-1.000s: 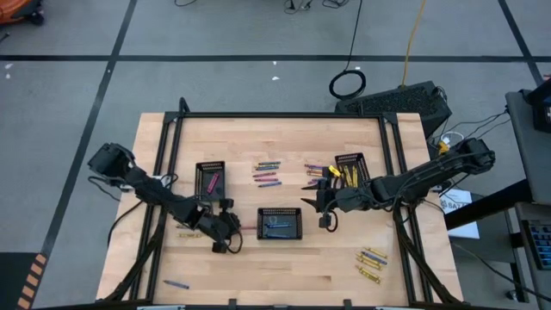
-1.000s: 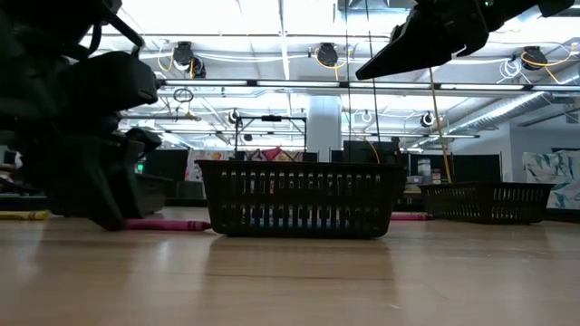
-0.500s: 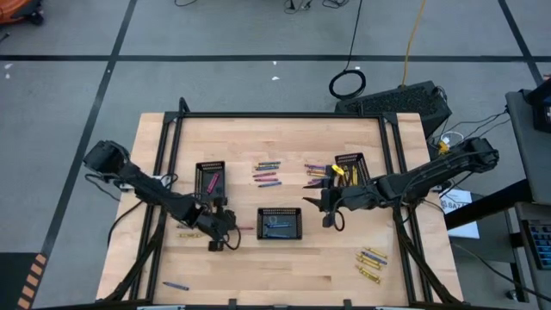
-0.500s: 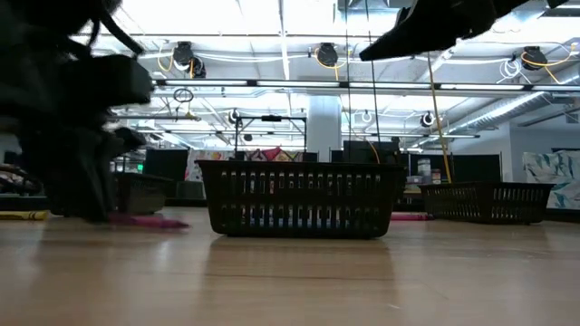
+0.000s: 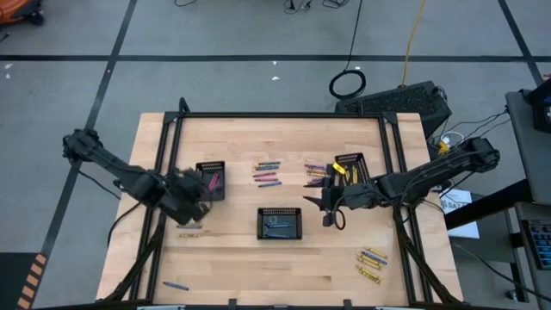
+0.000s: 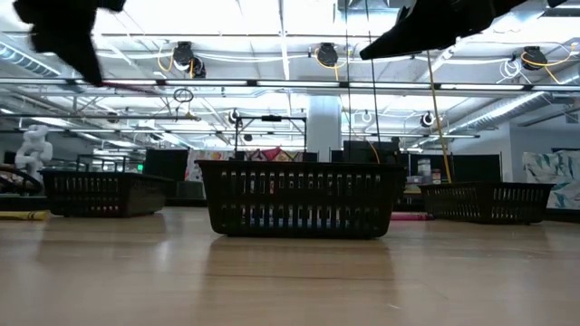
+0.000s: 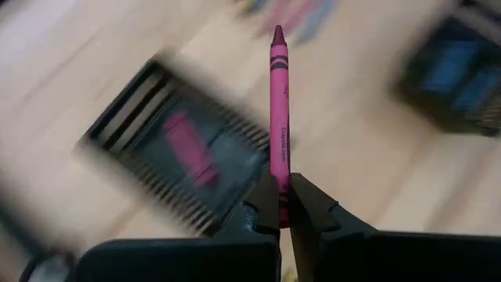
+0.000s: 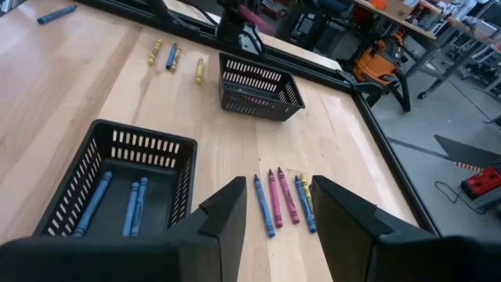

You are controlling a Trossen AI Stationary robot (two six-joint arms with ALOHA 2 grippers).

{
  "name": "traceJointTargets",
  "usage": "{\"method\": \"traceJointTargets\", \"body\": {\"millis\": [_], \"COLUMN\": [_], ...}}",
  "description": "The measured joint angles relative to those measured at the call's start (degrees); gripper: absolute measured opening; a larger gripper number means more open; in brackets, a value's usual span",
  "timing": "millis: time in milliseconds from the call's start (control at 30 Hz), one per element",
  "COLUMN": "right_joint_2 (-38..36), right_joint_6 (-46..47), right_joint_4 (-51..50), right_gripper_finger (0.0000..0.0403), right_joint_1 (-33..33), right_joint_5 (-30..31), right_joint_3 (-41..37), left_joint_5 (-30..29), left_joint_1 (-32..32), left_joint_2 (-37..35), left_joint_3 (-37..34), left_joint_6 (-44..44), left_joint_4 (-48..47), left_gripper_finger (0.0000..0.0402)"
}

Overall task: Sort crayons
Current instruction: Put the red crayon into the left black basket

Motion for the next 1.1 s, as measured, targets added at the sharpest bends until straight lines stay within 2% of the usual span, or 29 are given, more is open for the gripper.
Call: {"method": "traceJointTargets", "body": {"millis": [100, 300, 500, 733, 900, 1100], "right_joint_2": [0.4, 0.9, 1.1, 1.1, 1.1, 1.1], "right_joint_6": [0.2, -0.1, -0.2, -0.2, -0.3, -0.1], "right_joint_4": [-0.1, 1.1, 1.6, 1.6, 1.6, 0.6], "right_gripper_finger": [0.013, 0.013, 0.013, 0.013, 0.013, 0.013], "right_joint_1": [0.0, -0.2, -0.4, -0.4, -0.4, -0.4], "right_joint_5": [0.0, 0.0, -0.1, -0.1, -0.1, -0.1], "right_joint_3": [0.0, 0.0, 0.0, 0.0, 0.0, 0.0], "left_joint_5": [4.3, 9.6, 14.6, 19.1, 19.5, 20.4], "left_joint_1": [2.3, 9.8, 18.8, 27.9, 32.1, 35.6], "left_joint_2": [-0.1, 2.2, 7.5, 14.3, 18.0, 19.5], "left_joint_3": [-1.3, -3.9, -4.7, -4.7, -4.7, -4.7], "left_joint_6": [-6.6, -6.0, 0.0, 12.1, 17.5, 23.0], "left_joint_4": [-5.6, -3.3, -3.1, 0.9, 2.2, 4.5], "left_gripper_finger": [0.0002, 0.0002, 0.0002, 0.0006, 0.0039, 0.0106]}}
